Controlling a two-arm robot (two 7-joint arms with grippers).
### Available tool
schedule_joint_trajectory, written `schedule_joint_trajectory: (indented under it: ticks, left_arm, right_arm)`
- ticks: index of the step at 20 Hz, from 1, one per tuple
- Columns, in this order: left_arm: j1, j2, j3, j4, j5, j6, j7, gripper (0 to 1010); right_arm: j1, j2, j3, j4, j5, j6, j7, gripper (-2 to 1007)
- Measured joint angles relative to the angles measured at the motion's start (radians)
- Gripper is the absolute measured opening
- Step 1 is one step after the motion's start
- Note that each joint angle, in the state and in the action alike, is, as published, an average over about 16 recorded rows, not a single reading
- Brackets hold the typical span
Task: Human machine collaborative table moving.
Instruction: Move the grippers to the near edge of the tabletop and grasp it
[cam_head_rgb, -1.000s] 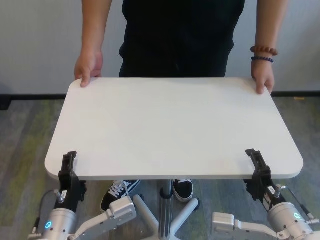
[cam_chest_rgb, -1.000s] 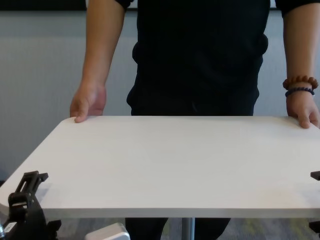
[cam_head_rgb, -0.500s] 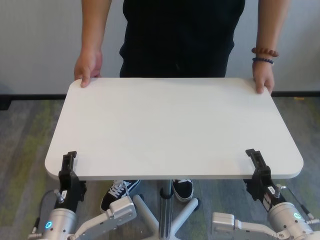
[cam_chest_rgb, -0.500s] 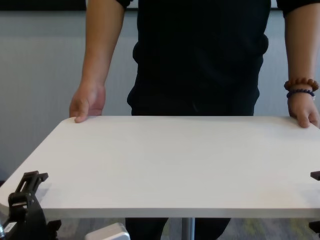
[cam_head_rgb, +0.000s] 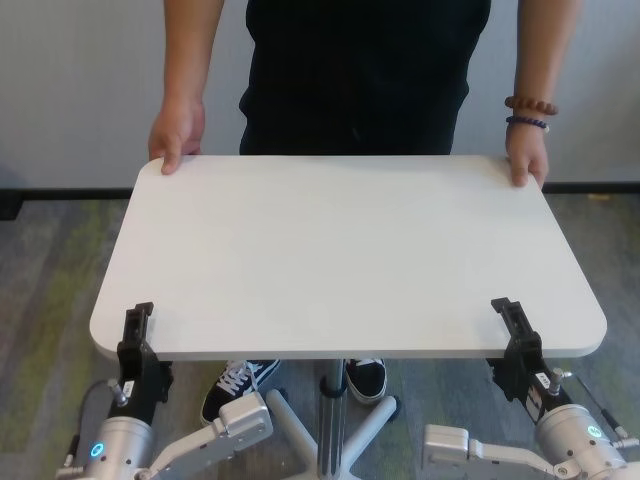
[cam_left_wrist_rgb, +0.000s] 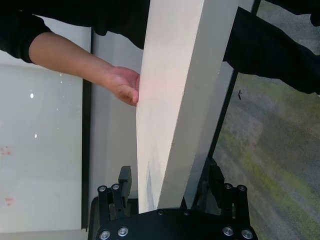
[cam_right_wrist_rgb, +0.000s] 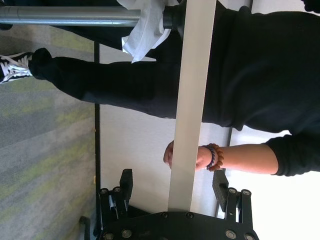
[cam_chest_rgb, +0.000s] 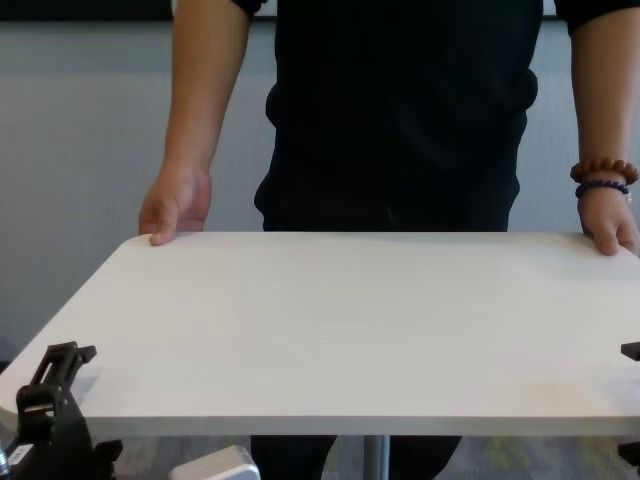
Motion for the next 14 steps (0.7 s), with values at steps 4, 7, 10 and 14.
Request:
schedule_joint_trajectory:
  ticks: [4, 7, 10, 14]
  left_arm:
    - [0.000, 0.000, 0.000, 0.000, 0.000, 0.000, 0.000, 999]
    - [0.000, 0.000, 0.000, 0.000, 0.000, 0.000, 0.000, 992]
    - [0.000, 0.000, 0.000, 0.000, 0.000, 0.000, 0.000, 971]
    - [0.000, 0.000, 0.000, 0.000, 0.000, 0.000, 0.000, 918]
  right_arm:
    - [0.000, 0.000, 0.000, 0.000, 0.000, 0.000, 0.000, 988]
    - [0.000, 0.000, 0.000, 0.000, 0.000, 0.000, 0.000, 964]
    - [0.000, 0.000, 0.000, 0.000, 0.000, 0.000, 0.000, 925]
    - [0.000, 0.000, 0.000, 0.000, 0.000, 0.000, 0.000, 843]
